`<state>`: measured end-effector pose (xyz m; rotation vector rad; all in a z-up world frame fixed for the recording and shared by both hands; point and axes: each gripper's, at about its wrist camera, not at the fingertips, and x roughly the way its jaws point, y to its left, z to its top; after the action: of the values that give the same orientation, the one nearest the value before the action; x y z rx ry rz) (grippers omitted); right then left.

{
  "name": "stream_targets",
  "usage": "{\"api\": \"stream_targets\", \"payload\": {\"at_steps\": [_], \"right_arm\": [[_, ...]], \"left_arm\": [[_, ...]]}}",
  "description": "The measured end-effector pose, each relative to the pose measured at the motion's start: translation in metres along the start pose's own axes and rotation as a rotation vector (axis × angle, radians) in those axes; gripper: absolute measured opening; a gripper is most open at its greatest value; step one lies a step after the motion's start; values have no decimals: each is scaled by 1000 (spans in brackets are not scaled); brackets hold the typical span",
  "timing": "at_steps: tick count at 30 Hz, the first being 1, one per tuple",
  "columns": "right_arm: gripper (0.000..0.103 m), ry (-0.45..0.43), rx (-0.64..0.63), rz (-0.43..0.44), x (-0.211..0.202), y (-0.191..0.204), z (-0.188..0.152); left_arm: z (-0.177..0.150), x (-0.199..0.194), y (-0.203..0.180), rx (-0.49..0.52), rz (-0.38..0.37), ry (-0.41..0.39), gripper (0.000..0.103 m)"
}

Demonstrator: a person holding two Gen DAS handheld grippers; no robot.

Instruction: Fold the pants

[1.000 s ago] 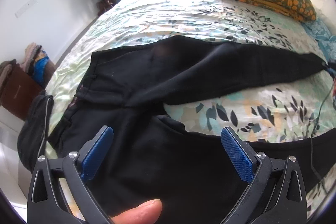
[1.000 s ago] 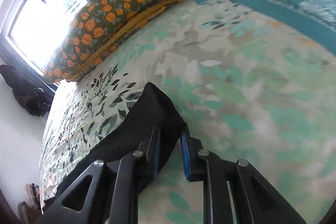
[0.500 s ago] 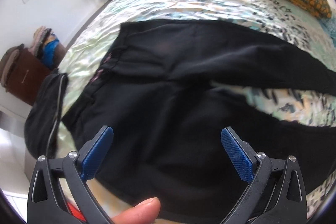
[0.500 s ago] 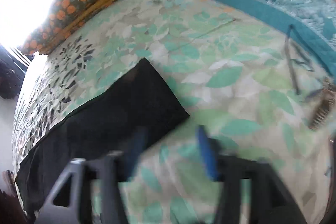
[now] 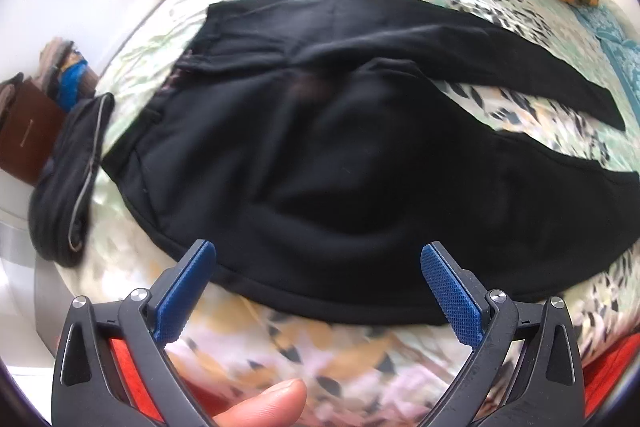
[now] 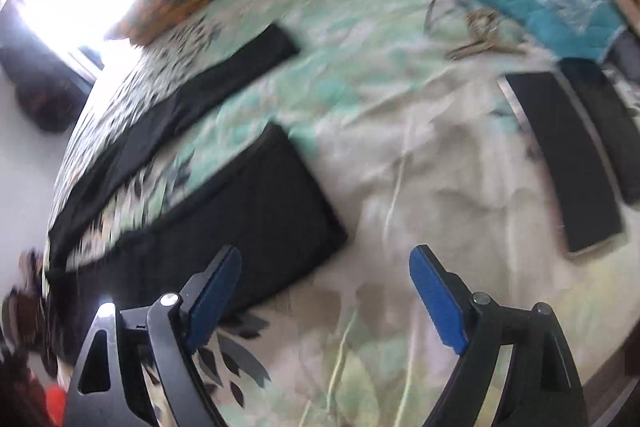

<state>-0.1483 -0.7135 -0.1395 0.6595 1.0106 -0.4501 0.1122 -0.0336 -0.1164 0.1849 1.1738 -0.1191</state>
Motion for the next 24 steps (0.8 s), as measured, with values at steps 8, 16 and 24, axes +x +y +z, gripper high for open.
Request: {"api": "stream_targets", "payload": {"at_steps": [8,16,24], "right_arm": [[16,-38,-3,43,27,11,-5],[13,-98,106,-41,-72,-11,-47],[43,-22,84,-239,-76,-14,-68]], "left_arm": [[-21,-24,1,-18,35,-11,103],[-39,-30,18,-36,42,-12,103],[-41,-29,7,13,44,-58,103]]}}
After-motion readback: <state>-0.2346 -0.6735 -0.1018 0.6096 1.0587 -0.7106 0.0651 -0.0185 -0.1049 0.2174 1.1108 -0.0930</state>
